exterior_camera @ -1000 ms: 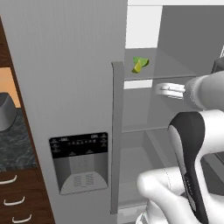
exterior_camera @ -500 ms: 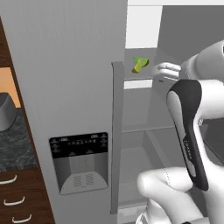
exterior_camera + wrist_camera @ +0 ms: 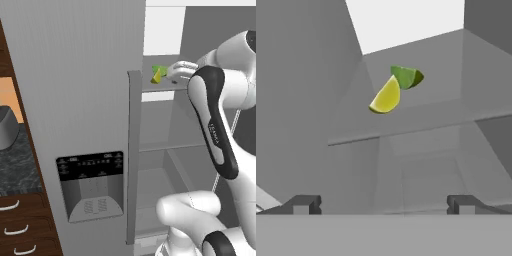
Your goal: Place one lemon wedge and one chicken drumstick in each tupperware on the nearby counter, to pack two identical lunches.
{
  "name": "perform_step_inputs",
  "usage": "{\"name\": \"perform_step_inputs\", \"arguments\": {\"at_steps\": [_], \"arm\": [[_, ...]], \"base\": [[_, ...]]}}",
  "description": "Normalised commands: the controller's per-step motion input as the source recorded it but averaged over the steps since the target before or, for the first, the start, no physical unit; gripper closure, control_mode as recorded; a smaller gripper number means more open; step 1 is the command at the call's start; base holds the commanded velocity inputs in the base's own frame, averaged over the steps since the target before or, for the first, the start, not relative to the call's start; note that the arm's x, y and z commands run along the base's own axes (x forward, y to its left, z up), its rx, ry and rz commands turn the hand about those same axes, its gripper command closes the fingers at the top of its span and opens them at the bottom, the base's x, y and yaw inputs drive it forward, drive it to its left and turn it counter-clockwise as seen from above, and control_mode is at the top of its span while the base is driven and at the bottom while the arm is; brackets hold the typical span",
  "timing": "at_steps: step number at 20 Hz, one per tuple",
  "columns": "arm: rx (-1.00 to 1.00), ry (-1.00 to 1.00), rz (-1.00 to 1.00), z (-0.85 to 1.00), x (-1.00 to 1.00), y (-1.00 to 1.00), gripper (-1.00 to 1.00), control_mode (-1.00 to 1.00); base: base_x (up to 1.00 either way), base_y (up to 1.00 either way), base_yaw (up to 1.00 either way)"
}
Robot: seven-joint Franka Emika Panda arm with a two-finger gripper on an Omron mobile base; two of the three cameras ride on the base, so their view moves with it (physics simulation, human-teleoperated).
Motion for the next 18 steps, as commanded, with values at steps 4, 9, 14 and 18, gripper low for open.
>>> {"name": "perform_step_inputs", "arguments": {"at_steps": [4, 9, 14, 18], "arm": [[0.00, 0.05, 0.15, 0.00, 0.71, 0.00, -1.00, -1.00], [0.00, 0.12, 0.08, -0.05, 0.70, 0.00, -1.00, -1.00], [0.00, 0.08, 0.07, -0.23, 0.74, 0.00, -1.00, -1.00], [0.00, 0.00, 0.09, -0.32, 0.67, 0.00, -1.00, -1.00]], "base": [[0.00, 0.00, 0.00], [0.00, 0.00, 0.00], [0.00, 0.00, 0.00], [0.00, 0.00, 0.00]]}}
